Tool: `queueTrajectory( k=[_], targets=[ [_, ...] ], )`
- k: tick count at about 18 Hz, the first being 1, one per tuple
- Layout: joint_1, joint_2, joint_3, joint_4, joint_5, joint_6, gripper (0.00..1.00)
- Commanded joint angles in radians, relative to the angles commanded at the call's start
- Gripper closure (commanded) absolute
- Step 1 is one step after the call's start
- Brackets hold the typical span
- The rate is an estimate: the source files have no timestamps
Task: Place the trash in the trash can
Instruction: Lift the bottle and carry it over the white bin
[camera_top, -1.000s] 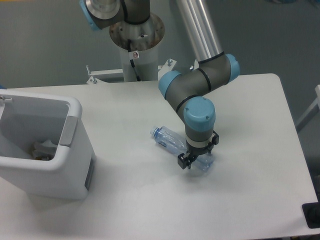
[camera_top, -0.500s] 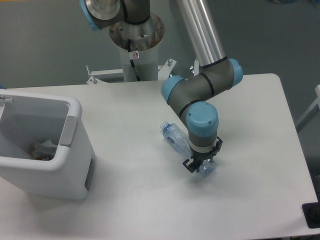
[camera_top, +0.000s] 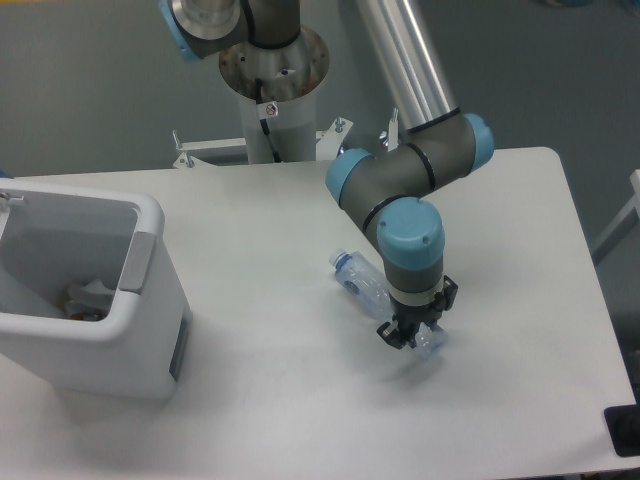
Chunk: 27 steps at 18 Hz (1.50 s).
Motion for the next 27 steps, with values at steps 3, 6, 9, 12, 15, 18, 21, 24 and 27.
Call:
queueTrajectory(
  k=[3,6,9,12,15,18,21,24,27],
  targets=[
    [-0.018,0.002,0.055,0.002,-0.002,0.02,0.57],
    [-0.034,0.003,0.109,0.031,-0.021,0.038,0.57],
    [-0.037,0.026,0.16,0.037,-0.107,0.064,0.57],
    [-0.038,0.07,0.184,0.054,-0.256,0.106,0.57],
    [-0.032,0.101,0.198,0.061,-0.479,0.193,0.57],
    [-0.038,0.121,0.218,0.061,-0.538,0.224,0.57],
    [-0.04,0.121,0.269,0.061,-0.639,0.226,0.57],
    [-0.043,0.12,0.328,0.061,-0.693,0.226,0.57],
    [-0.09,0.123,0.362,0.063,-0.712,0.227,0.57]
  ],
)
